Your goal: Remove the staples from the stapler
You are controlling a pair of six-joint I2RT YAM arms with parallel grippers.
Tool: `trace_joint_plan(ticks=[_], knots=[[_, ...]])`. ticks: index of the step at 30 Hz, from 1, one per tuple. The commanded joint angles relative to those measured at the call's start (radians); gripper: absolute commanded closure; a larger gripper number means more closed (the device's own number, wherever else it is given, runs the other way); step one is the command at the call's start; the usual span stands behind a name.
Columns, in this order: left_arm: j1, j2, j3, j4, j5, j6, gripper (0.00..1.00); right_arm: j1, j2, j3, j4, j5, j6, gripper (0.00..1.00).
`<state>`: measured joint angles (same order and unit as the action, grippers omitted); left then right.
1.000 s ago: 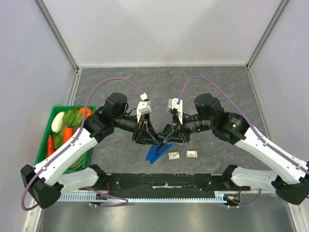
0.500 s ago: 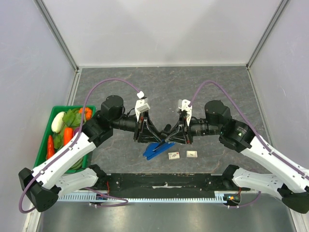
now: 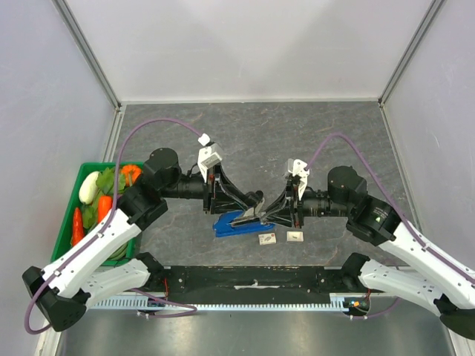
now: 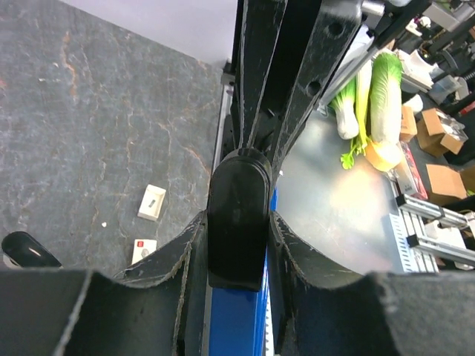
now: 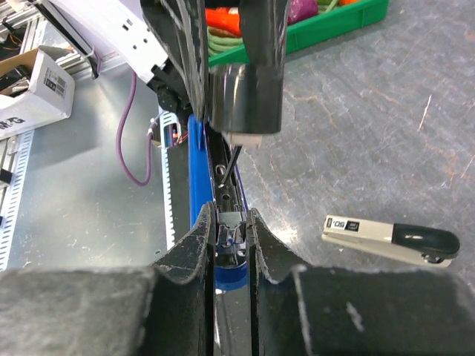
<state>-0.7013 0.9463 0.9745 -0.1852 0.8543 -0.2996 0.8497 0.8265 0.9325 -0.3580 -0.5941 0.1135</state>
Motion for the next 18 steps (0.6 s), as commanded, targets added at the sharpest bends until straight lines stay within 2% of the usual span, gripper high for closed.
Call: trace_joint_plan(ticks=[1, 8, 18], knots=[[0.033, -0.018, 0.033, 0.277, -0.233, -0.078, 0.98, 0.035, -0.001, -0.06, -0.036, -0.17, 0.04, 1.0], [0.056, -0.072, -0.006, 0.345, -0.437, -0.131, 0.98, 0.034, -0.01, -0.17, 0.12, -0.15, 0.133, 1.0], [0.063, -0.109, -0.1, 0.464, -0.622, -0.211, 0.98, 0.041, 0.091, -0.228, 0.414, -0.105, 0.282, 1.0]])
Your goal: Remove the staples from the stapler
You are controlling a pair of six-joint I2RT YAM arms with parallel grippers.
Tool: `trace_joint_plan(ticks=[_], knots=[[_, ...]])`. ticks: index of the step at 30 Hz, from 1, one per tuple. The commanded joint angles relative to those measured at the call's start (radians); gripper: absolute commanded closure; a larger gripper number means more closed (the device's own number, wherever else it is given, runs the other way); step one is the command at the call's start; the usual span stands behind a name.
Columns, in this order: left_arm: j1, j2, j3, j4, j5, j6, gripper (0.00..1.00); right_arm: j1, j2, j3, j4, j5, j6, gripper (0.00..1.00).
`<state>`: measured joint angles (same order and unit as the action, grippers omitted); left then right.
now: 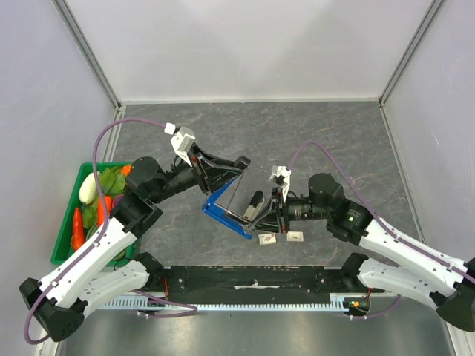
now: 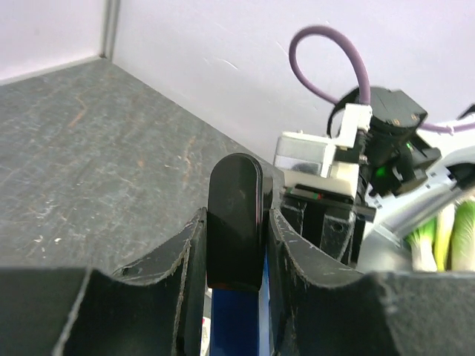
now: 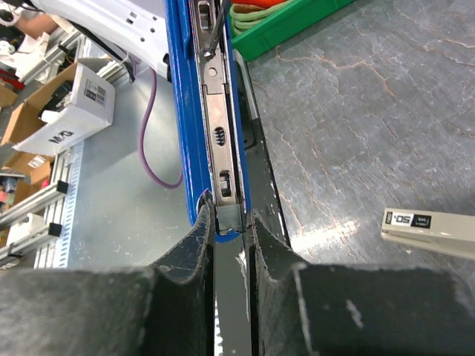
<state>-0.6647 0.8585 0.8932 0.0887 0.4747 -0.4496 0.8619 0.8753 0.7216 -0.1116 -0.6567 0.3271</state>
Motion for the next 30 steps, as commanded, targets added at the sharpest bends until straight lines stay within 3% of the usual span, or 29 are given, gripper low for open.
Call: trace_joint_plan(ticks=[1, 11, 22, 30], knots=[[0.027, -0.022, -0.029, 0.2, -0.27, -0.07, 0.98, 0.035, 0.065, -0.019, 0.193, -0.035, 0.079, 1.0], [0.027, 0.007, -0.077, 0.218, -0.562, -0.103, 0.98, 0.072, 0.249, -0.004, 0.423, 0.046, 0.181, 1.0], [0.027, 0.063, -0.155, 0.22, -0.8, -0.066, 0.98, 0.072, 0.485, 0.064, 0.59, 0.183, 0.316, 1.0], [0.027, 0.066, -0.207, 0.184, -0.929, -0.021, 0.98, 0.072, 0.698, 0.151, 0.668, 0.187, 0.401, 1.0]])
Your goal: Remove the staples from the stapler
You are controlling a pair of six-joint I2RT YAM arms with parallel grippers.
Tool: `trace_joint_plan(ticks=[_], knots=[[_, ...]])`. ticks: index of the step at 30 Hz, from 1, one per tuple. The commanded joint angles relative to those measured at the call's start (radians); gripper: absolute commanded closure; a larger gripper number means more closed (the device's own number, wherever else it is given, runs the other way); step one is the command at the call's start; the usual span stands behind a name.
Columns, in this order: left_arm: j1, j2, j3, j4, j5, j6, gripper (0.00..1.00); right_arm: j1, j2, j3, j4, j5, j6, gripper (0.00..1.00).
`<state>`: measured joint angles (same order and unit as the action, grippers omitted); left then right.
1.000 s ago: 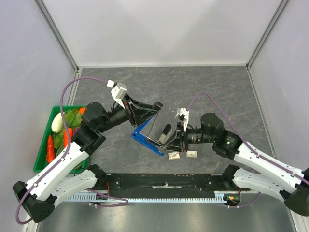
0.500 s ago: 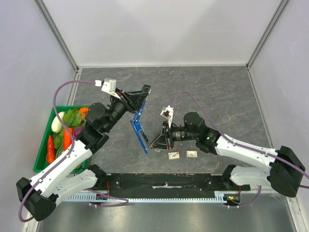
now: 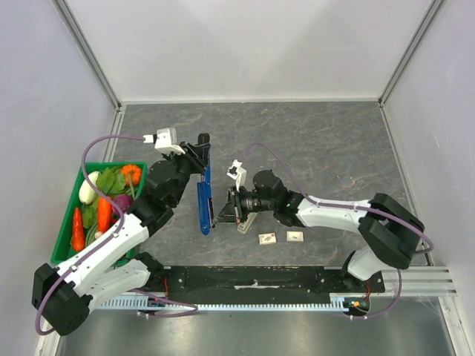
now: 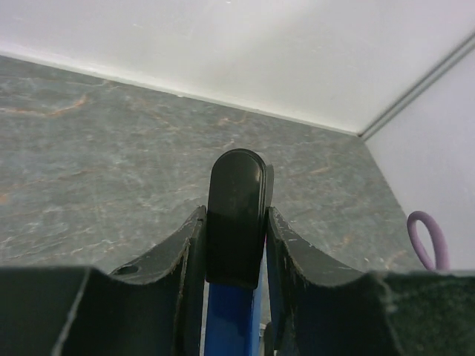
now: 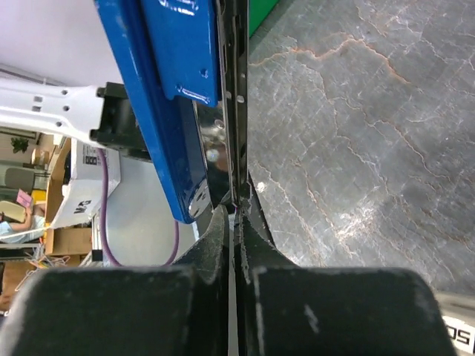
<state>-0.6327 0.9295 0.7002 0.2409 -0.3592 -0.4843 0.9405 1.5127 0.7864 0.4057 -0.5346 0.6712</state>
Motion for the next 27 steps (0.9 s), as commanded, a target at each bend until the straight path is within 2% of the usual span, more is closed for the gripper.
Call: trace_joint_plan(ticks=[1, 8, 17, 21, 27], knots=[[-0.005, -0.001, -0.021, 0.032, -0.096, 0.012, 0.98, -0.006, 0.084, 0.096, 0.159, 0.064, 0.062, 1.0], [-0.005, 0.032, -0.042, 0.026, -0.101, 0.016, 0.98, -0.006, 0.165, 0.143, 0.173, 0.076, 0.047, 1.0], [-0.005, 0.042, -0.047, 0.017, -0.112, 0.044, 0.98, -0.006, 0.202, 0.221, 0.07, 0.097, -0.019, 1.0], [-0.005, 0.028, 0.001, -0.023, -0.08, 0.064, 0.98, -0.006, 0.185, 0.237, 0.009, 0.114, -0.056, 1.0], [-0.005, -0.021, 0.064, -0.092, -0.067, 0.102, 0.98, -0.006, 0.094, 0.25, -0.169, 0.209, -0.159, 1.0]])
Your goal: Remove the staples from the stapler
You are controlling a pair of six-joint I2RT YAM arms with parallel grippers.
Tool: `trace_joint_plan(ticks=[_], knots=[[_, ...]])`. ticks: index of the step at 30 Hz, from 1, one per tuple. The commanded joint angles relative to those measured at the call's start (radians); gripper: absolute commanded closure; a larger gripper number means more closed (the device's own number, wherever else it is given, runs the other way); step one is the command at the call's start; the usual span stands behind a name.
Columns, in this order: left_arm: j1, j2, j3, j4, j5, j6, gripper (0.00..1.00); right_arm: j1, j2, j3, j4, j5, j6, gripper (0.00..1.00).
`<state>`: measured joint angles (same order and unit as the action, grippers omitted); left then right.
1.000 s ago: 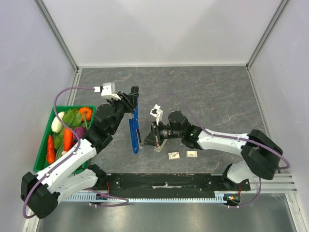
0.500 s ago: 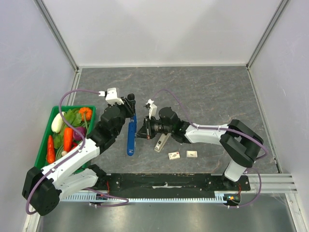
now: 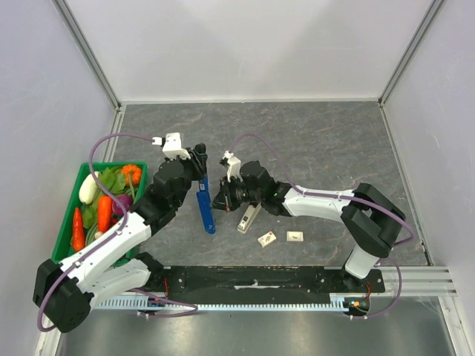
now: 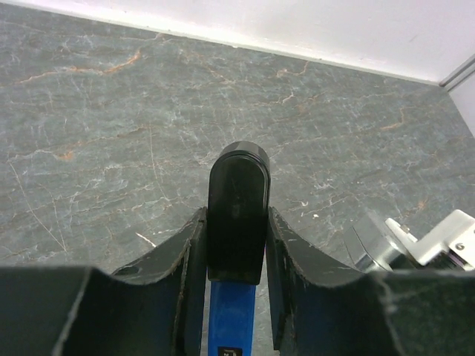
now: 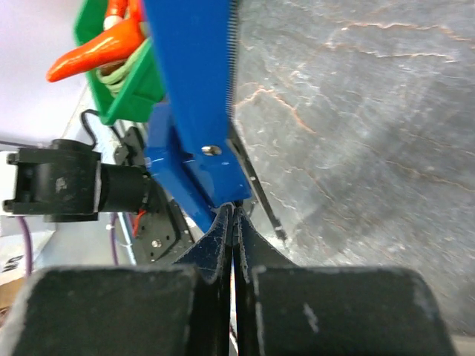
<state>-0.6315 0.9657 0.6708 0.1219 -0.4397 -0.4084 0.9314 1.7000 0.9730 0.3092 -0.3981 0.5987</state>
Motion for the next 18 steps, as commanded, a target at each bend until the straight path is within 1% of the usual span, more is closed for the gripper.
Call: trace_joint_plan(ticks=[1, 5, 10, 13, 18], knots=[[-0.007, -0.064, 0.108, 0.015, 0.013, 0.029, 0.98, 0.003, -0.114, 0.072, -0.106, 0.087, -0.108, 1.0], [-0.007, -0.087, 0.157, -0.011, 0.012, 0.049, 0.98, 0.003, -0.209, 0.09, -0.248, 0.165, -0.172, 1.0], [-0.007, -0.079, 0.185, -0.013, -0.011, 0.072, 0.98, 0.003, -0.281, 0.087, -0.355, 0.24, -0.197, 1.0], [-0.007, -0.058, 0.181, 0.001, -0.016, 0.065, 0.98, 0.003, -0.27, 0.064, -0.352, 0.243, -0.172, 1.0], [-0.007, -0.041, 0.156, 0.021, -0.004, 0.042, 0.98, 0.003, -0.194, 0.03, -0.269, 0.229, -0.085, 1.0]])
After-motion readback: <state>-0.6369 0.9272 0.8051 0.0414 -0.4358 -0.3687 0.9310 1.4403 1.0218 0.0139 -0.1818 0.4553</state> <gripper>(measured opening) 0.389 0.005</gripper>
